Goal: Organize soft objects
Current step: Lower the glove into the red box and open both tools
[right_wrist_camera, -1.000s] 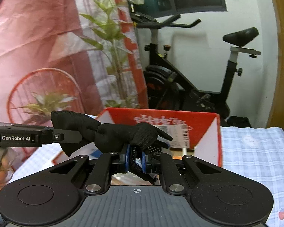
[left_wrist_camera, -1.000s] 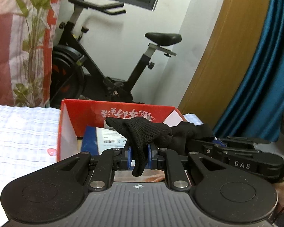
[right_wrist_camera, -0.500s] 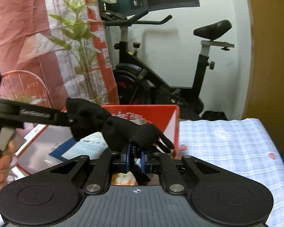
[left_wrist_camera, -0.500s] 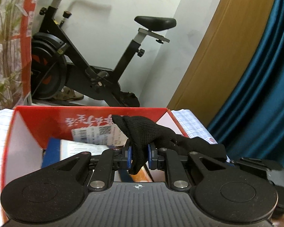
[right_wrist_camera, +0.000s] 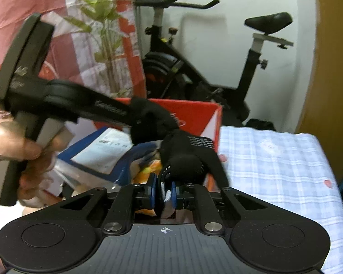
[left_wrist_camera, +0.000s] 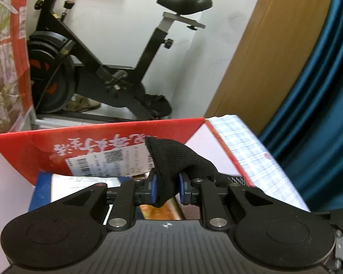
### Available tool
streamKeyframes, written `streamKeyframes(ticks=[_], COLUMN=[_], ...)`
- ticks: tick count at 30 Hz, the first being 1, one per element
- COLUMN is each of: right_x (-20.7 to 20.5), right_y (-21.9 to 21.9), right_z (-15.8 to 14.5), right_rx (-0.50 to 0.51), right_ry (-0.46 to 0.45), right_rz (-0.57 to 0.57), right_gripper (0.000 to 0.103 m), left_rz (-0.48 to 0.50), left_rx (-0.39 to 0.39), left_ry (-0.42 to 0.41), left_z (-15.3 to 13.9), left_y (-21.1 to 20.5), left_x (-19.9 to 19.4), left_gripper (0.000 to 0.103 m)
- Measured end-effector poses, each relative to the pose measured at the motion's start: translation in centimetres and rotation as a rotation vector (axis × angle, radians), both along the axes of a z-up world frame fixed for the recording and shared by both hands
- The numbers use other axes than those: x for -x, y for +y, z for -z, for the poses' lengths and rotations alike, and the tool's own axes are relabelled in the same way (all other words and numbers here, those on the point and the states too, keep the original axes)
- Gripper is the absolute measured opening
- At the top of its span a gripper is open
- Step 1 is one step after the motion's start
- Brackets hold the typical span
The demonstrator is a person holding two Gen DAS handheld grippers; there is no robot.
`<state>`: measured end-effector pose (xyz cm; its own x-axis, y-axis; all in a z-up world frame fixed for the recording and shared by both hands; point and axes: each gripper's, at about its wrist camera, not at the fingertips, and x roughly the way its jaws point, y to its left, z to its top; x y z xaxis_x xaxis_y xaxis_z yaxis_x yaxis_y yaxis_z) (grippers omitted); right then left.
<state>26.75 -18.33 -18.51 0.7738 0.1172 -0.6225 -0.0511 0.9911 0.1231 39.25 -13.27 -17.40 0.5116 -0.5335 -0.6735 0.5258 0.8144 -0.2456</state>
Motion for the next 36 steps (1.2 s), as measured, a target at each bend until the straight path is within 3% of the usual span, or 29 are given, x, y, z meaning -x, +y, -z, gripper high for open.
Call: streamKeyframes(ticks=[3,5,7,12,18,22,24,26,29,31,36], right_x=[-0.3,-0.5,-0.8,-1.1,-0.8,-0.3,-0.1,0.2,0.9,1.2,2.3], right_y=[0.7,1.0,0.9,1.5,1.8,2.0,2.0,2.2,2.6,2.8,3.5], right_z=[0.2,0.4,0.7,1.0,0.4,-0.3,-0.7,-1.1,-1.8,-2.2,-3.1], right_rx=[-0.013,-0.023,-0.043,-0.048,-0.006,0.03,0.046,0.056,0.065,0.069,0.072], right_ry=[0.012,0.023,0.039,0.059,0.055,0.037,0.033,0.022,0.002,-0.006,-0.023], right_rz=[-0.023,-0.029,-0.035,-0.034,0.01,0.042,0.056,0.071,0.089,0.098,0.123], right_gripper=[0.012,0.012,0.012,0.014,0.027,0.055,0.063,0.077,0.095,0.102,0.103], left_rz=[-0.025,-0.033,-0.044,-0.035,-0.033,-0.033,-0.034,-0.039,-0.059,-0.077,-0.119], left_rx=[-0.033,-0.039,-0.037,-0.038,-0.082,-0.108,-0.117,-0.119,-0.117,-0.115,-0.085], left_ry=[-0.015,-0.033,-0.049,-0.071,-0.126,-0.165,-0.188,-0.207,-0.225,-0.22,-0.204], left_z=[0.0,-0.2,-0.6,-1.5,-3.0,-4.0,-4.6,-5.0,-5.6,-5.8,-6.3], left_y=[0.2,0.5,0.8,1.4,2.5,3.6,4.4,5.4,6.8,7.8,10.4], left_x=[-0.3,-0.3,-0.3,0.3,2.0,3.9,5.1,6.2,7.6,8.3,10.2], left_gripper=[0.03,0.049,0.06,0.06,0.061,0.069,0.077,0.091,0.098,0.1,0.103])
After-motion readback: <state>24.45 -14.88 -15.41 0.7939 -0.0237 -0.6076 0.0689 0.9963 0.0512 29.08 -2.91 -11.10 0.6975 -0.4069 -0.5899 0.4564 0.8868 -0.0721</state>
